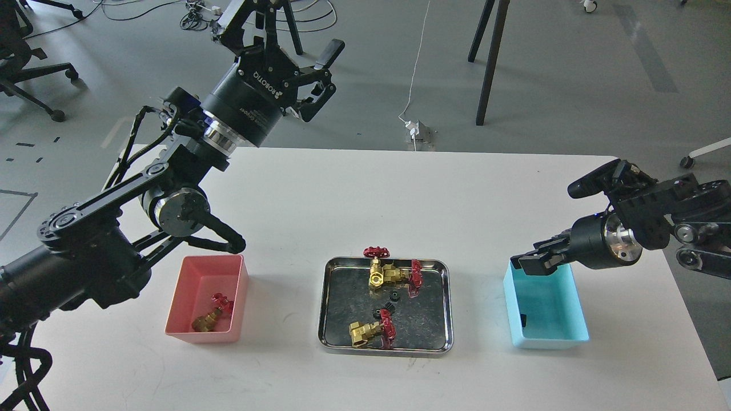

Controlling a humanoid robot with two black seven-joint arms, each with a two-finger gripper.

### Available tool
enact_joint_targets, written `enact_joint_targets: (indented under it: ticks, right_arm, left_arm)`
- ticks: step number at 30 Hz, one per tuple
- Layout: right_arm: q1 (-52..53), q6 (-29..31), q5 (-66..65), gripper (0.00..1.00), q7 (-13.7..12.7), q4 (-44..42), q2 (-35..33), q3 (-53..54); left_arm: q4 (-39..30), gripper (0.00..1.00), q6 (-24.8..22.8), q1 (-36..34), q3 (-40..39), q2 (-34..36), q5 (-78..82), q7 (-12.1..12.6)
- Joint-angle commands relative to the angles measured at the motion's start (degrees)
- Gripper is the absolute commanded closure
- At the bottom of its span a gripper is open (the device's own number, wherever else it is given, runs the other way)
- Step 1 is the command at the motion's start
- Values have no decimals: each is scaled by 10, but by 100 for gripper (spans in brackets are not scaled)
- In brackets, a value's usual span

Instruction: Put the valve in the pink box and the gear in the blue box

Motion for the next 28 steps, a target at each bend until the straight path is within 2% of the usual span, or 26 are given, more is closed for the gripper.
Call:
enact_joint_targets:
  ticks: [1, 4, 6, 12, 14, 16, 17, 18, 20, 22, 28]
  right_arm:
    - [-1, 4, 76, 0, -1, -9, -34, 41]
    - [-3, -4, 133, 0, 0, -22, -42, 102]
    - [-12, -7, 220, 0, 5, -47, -36, 157]
    - [-71, -21, 624, 0, 30, -129, 37, 335]
    - [-98, -7, 696, 0, 64, -166, 68, 398]
    - [-131, 43, 739, 0, 114, -209, 101, 448]
    - [-151, 84, 754, 0, 133, -238, 118, 474]
    - [-166, 84, 763, 0, 141, -264, 133, 494]
    - [-192, 84, 768, 0, 144, -324, 174, 534]
    - [-205, 84, 767, 0, 144, -349, 207, 545]
    - [-227, 84, 768, 0, 148, -348, 221, 567]
  left_arm:
    - [32, 6, -38, -24, 1, 15, -1, 0]
    - [75, 6, -73, -51, 2, 24, -6, 0]
    - [111, 6, -88, -64, 2, 21, -7, 0]
    - [204, 6, -157, -85, 0, -4, -9, 0]
    - [239, 6, -177, -87, -6, -15, -13, 0]
    - [275, 5, -177, -86, -7, -29, -36, 0]
    - [290, 4, -177, -84, -7, -35, -51, 0]
    - [300, 3, -177, -81, -7, -41, -62, 0]
    - [309, 2, -177, -76, -8, -48, -81, 0]
    - [308, 2, -177, -64, -10, -48, -89, 0]
    - [302, 1, -177, -61, -33, -60, -88, 0]
